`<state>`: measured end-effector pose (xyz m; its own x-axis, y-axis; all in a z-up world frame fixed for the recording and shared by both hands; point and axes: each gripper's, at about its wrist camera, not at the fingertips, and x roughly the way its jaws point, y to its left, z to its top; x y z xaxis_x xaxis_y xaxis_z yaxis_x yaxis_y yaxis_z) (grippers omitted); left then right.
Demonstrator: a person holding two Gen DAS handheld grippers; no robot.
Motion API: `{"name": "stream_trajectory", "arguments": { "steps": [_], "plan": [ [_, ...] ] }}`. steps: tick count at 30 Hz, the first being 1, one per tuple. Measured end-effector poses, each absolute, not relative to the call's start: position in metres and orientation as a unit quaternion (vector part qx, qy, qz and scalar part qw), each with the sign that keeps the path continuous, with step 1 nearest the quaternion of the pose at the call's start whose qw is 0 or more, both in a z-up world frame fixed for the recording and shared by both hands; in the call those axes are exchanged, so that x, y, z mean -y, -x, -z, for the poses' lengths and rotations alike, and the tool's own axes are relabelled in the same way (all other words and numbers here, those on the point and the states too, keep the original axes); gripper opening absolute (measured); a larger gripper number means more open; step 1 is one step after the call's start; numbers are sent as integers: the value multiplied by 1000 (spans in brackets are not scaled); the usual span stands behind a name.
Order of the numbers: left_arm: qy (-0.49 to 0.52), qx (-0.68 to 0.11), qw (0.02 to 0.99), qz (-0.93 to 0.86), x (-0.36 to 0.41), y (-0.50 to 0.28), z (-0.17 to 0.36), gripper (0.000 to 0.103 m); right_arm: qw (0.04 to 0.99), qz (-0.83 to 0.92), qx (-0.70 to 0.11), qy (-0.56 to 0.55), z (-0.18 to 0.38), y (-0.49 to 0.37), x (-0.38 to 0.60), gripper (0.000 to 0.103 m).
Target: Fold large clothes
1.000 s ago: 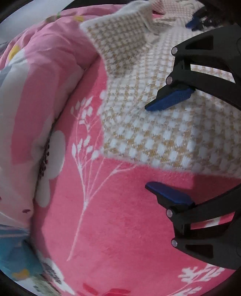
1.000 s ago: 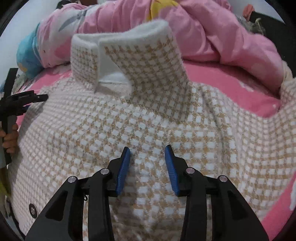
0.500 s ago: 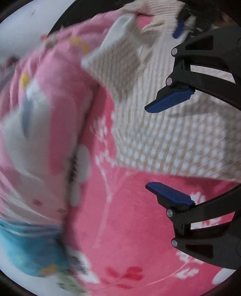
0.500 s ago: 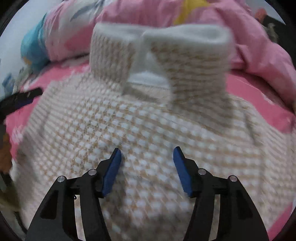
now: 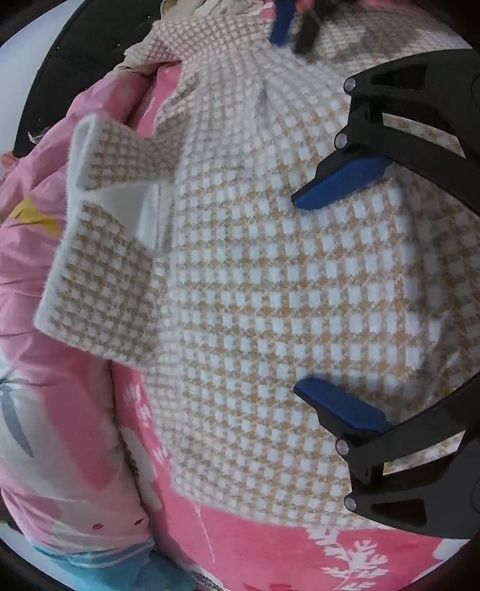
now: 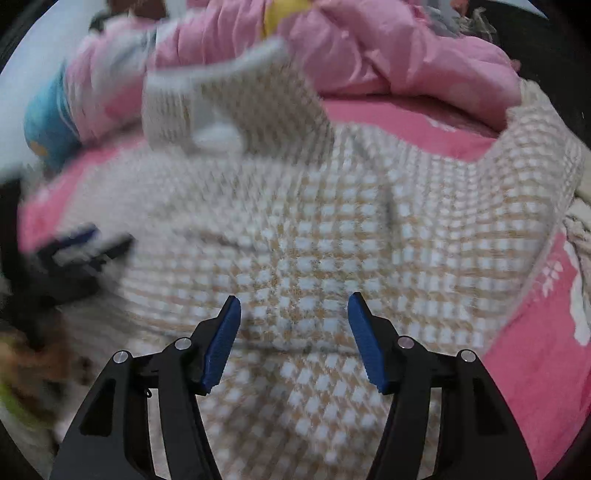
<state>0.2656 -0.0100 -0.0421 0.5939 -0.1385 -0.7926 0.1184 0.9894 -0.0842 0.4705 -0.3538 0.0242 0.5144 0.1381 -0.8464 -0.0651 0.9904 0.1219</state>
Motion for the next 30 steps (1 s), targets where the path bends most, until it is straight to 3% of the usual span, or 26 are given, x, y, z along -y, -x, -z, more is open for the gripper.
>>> {"name": "stream_trajectory", "arguments": {
  "steps": [6, 16, 26, 28, 30],
  "plan": [
    [11, -436, 897, 74, 7, -261, 43, 95, 898, 28, -421, -124, -81, -460, 476, 59],
    [13, -423, 903, 73, 7, -263, 43, 95, 878, 141, -367, -274, -103, -514, 654, 58],
    [12, -418, 905, 72, 6, -258, 43, 95, 857, 188, -366, -311, -79, -575, 722, 46],
    [12, -417, 906, 72, 6, -257, 42, 95, 851, 196, -372, -316, -70, -582, 729, 42],
    [11, -417, 906, 72, 7, -257, 43, 95, 845, 201, -376, -321, -58, -586, 734, 32]
  ]
}}
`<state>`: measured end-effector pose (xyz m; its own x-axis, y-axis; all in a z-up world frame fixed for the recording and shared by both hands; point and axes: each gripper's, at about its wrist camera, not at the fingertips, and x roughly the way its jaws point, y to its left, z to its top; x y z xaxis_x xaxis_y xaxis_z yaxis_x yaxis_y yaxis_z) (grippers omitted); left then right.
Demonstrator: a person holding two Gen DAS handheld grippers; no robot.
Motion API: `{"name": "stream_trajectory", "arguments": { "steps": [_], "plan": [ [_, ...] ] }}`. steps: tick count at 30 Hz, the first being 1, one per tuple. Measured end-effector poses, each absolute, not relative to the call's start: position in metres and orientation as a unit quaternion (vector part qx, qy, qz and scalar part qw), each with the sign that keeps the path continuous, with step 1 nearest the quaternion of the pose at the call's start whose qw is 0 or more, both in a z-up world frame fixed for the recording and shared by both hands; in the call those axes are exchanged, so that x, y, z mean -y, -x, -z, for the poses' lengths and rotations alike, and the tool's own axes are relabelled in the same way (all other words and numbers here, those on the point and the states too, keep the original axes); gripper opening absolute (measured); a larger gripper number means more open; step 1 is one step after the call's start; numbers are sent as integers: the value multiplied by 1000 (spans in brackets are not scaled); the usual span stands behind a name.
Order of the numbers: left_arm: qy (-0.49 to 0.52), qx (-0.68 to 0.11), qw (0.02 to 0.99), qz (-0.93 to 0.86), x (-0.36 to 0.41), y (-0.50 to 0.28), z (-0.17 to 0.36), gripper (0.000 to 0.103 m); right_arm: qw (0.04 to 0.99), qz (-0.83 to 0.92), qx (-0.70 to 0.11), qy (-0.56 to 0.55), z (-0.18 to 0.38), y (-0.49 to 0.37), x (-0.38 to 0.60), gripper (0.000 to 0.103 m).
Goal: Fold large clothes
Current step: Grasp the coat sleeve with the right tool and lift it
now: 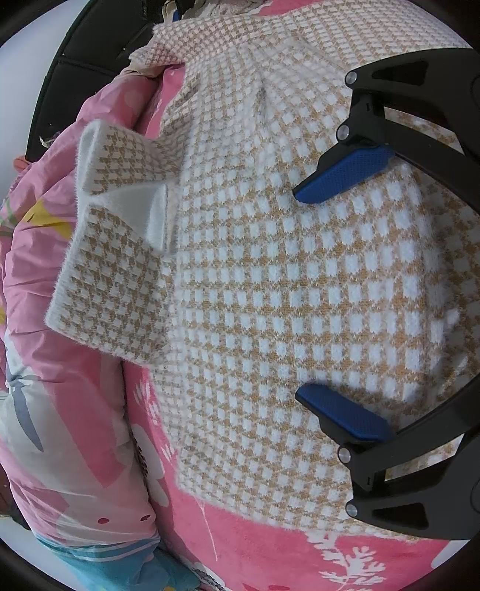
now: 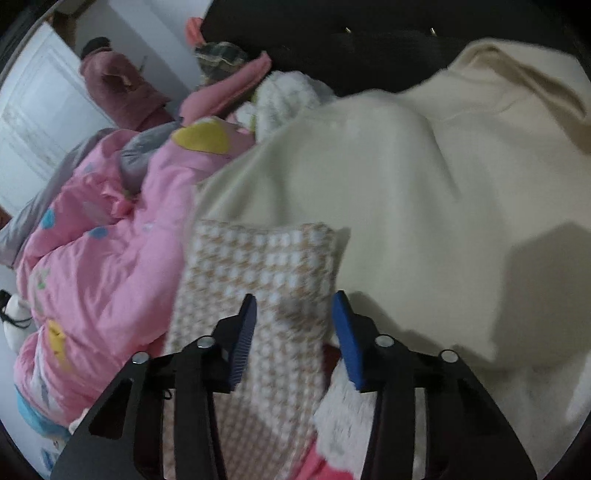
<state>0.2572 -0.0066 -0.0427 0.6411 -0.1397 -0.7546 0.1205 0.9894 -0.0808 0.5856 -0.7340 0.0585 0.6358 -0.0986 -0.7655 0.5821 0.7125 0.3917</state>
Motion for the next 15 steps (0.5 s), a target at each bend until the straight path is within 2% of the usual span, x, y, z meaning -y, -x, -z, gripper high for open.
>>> {"name": "stream_trajectory", "arguments": {
  "steps": [3, 5, 9, 15],
  "plan": [
    [12, -416, 906, 72, 6, -256, 43, 95, 849, 200, -370, -319, -54, -584, 734, 21],
    [13, -416, 906, 72, 7, -257, 43, 95, 856, 201, -362, -310, -59, -580, 731, 17],
    [12, -415, 907, 72, 7, -256, 43, 95, 877, 184, -332, -295, -89, -555, 715, 15],
    [11, -415, 907, 72, 5, -255, 43, 95, 926, 152, -278, -205, -172, -484, 656, 14]
  ]
}}
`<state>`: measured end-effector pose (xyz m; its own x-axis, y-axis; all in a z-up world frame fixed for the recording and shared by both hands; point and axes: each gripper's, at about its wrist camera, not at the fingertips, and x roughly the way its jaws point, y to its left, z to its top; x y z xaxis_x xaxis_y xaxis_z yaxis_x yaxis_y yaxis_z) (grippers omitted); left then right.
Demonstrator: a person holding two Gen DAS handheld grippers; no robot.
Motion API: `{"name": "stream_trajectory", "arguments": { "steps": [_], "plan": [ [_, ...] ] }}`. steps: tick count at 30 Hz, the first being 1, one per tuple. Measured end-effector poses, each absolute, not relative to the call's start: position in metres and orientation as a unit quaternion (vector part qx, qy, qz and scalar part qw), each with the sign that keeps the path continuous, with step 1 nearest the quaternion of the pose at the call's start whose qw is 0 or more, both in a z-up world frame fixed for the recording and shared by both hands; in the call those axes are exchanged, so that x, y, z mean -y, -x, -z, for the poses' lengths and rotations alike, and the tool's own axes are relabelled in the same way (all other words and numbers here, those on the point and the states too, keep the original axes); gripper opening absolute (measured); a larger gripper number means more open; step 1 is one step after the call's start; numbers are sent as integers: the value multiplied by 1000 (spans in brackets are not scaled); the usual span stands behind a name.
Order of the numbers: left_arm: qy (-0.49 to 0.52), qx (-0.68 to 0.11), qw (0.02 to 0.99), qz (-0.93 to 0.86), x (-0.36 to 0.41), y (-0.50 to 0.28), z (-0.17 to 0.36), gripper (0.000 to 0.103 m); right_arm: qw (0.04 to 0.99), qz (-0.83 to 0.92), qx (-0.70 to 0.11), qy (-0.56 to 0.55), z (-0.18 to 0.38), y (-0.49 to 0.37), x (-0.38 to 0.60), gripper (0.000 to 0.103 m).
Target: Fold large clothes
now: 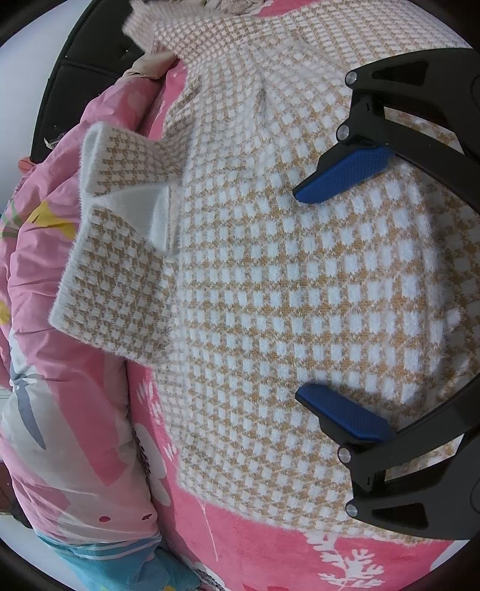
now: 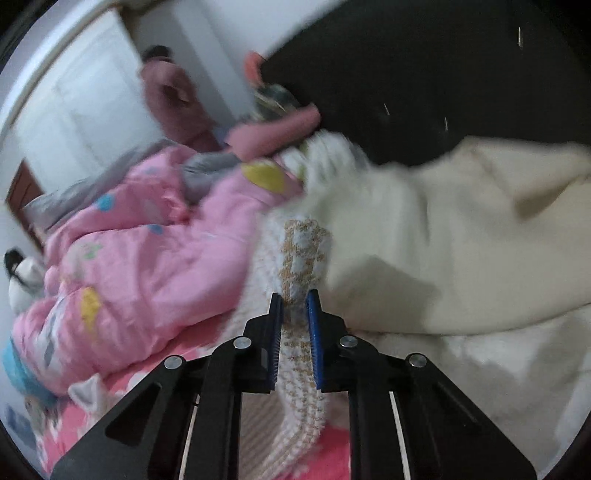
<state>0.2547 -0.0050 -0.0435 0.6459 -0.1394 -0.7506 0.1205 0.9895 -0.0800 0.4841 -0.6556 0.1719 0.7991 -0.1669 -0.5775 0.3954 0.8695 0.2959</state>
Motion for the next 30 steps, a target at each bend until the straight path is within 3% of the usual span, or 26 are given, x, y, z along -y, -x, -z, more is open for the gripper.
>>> {"name": "stream_trajectory", "arguments": {
  "steps": [10, 17, 20, 23, 25, 26, 30],
  "plan": [
    [28, -420, 904, 79, 0, -254, 41, 95, 974, 37, -180, -129, -288, -383, 491, 14],
    [81, -418, 903, 56, -48, -235, 7, 95, 976, -88, -185, -72, -291, -401, 340, 14],
    [109, -393, 912, 43, -88, -212, -13, 95, 963, -156, -204, -76, -260, -420, 273, 14],
    [130, -374, 918, 25, -124, -189, -24, 95, 925, -249, -268, -102, -192, -451, 203, 15],
    [135, -372, 918, 10, -146, -182, -27, 95, 875, -301, -362, -113, -130, -479, 163, 33],
    [136, -375, 917, 3, -156, -182, -26, 95, 858, -303, -399, -111, -105, -488, 151, 46],
    [144, -379, 914, 0, -181, -190, -29, 95, 818, -269, -497, -106, -26, -509, 155, 47]
  ]
}}
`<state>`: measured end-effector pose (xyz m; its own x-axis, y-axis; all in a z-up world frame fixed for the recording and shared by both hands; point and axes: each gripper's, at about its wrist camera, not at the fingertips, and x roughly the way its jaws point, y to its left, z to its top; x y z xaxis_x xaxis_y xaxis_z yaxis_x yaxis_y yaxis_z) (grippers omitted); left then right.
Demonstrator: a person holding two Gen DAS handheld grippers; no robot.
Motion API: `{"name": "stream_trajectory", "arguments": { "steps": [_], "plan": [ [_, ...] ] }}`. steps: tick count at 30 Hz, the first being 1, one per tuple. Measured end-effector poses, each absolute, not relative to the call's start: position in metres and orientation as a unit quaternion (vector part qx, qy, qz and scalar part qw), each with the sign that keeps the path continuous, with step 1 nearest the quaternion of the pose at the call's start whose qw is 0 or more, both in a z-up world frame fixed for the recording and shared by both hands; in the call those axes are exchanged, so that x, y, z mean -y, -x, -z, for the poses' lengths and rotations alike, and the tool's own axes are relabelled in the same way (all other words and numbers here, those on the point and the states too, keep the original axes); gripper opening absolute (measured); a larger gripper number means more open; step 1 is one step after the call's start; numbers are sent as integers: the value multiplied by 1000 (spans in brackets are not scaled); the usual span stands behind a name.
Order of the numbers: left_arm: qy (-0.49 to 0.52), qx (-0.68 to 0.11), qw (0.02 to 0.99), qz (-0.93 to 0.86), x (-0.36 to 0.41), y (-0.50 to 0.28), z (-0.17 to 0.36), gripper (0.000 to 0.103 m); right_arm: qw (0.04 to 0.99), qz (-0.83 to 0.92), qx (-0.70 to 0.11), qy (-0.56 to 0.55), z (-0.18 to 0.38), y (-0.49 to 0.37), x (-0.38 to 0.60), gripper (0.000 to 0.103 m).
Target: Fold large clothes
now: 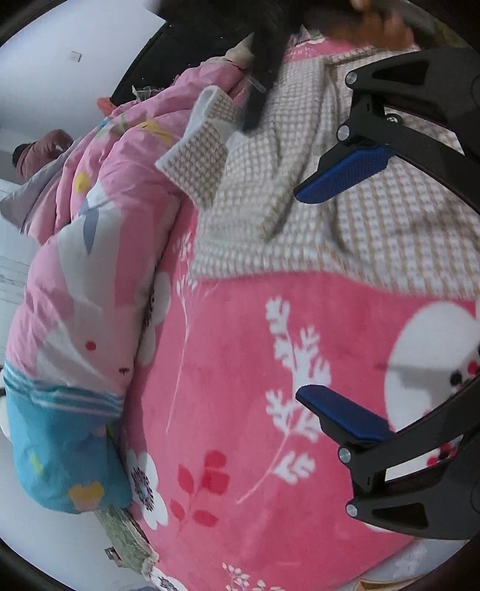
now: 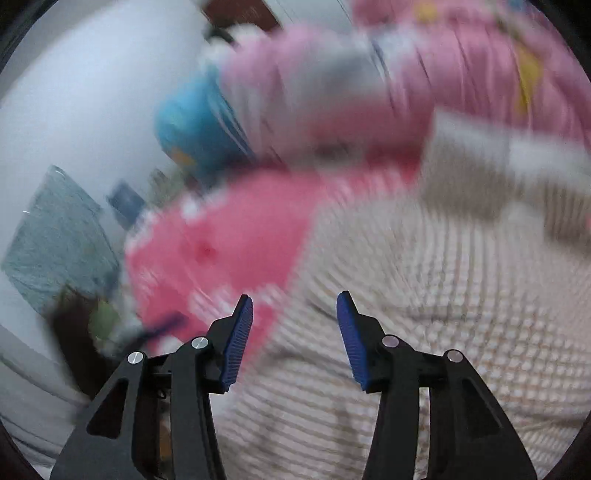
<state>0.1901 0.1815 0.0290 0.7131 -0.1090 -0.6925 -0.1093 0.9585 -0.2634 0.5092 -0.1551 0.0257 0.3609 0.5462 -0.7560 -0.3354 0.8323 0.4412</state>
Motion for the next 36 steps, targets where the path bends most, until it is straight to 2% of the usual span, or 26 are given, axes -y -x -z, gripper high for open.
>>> {"name": "stream_trajectory", "arguments": {
  "steps": [4, 5, 6, 10, 11, 13, 14, 15, 19, 20, 21, 26, 29, 34, 36],
  "plan": [
    [158, -360, 919, 39, -184, -208, -37, 95, 835, -239, -473, -149, -36, -497, 238, 48],
    [165, -359, 917, 57, -180, -221, -37, 95, 843, -227, -464, -151, -41, -494, 258, 52],
    [170, -360, 915, 67, -178, -222, -34, 95, 852, -209, -454, -153, -49, -492, 281, 55],
    [202, -395, 889, 114, -154, -287, -5, 95, 881, -118, -430, -162, -64, -483, 385, 56],
    [201, -411, 882, 110, -148, -298, 7, 88, 882, -99, -427, -174, -63, -479, 412, 56],
    [192, -442, 871, 98, -142, -324, 31, 65, 881, -84, -424, -193, -57, -474, 449, 56],
    [188, -459, 863, 92, -139, -337, 44, 61, 881, -81, -424, -194, -56, -476, 458, 56],
    [182, -473, 858, 86, -137, -347, 56, 52, 881, -77, -425, -192, -52, -475, 467, 56],
    [116, -497, 857, 65, -115, -385, 86, 36, 879, -75, -433, -185, -31, -480, 474, 56],
    [105, -494, 861, 63, -110, -388, 86, 27, 878, -76, -435, -184, -28, -481, 468, 56],
    [98, -491, 863, 67, -106, -387, 85, 11, 878, -76, -435, -182, -25, -480, 468, 56],
    [39, -419, 903, 87, -69, -384, 48, 7, 882, -70, -434, -171, -19, -481, 467, 56],
    [47, -406, 909, 83, -66, -379, 35, 6, 883, -69, -435, -164, -18, -478, 468, 56],
    [73, -462, 882, 64, -79, -410, 82, 7, 878, -56, -453, -145, -8, -479, 467, 56],
    [97, -453, 883, 71, -84, -424, 90, 12, 882, -47, -450, -135, -12, -479, 466, 56]
  ]
}}
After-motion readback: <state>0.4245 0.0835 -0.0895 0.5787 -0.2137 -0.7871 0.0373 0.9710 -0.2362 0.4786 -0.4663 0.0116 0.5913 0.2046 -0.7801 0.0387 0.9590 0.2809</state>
